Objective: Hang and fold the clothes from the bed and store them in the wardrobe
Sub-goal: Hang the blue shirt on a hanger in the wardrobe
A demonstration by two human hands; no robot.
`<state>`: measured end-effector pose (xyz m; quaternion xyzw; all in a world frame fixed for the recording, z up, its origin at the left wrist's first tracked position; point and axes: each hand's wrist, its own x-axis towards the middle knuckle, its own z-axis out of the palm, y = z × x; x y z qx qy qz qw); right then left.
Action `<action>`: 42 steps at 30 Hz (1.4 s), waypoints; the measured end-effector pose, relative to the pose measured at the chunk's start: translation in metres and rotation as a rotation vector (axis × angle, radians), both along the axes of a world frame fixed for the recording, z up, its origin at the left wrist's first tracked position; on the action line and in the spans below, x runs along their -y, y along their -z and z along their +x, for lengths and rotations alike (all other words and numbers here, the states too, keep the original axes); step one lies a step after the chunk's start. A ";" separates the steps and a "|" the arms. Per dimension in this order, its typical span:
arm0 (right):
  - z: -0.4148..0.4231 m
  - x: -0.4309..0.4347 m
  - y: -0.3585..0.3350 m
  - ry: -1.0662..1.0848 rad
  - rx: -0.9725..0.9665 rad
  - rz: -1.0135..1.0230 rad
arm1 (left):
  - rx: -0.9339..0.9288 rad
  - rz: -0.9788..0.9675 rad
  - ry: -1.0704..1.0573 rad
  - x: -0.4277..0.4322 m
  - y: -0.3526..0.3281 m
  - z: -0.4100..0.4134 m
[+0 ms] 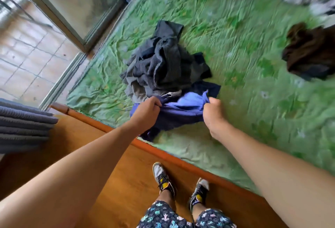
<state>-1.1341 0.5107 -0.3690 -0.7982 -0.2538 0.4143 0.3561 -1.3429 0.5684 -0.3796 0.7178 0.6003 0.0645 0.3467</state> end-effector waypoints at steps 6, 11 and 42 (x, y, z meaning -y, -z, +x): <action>0.047 -0.006 -0.157 0.073 -0.063 0.330 | 0.105 0.160 0.017 -0.009 -0.125 0.053; 0.087 0.005 -0.266 0.048 -0.143 0.597 | 0.279 0.420 0.031 -0.011 -0.240 0.098; 0.248 0.052 -0.415 0.114 0.067 0.869 | 0.635 0.327 0.094 0.034 -0.369 0.278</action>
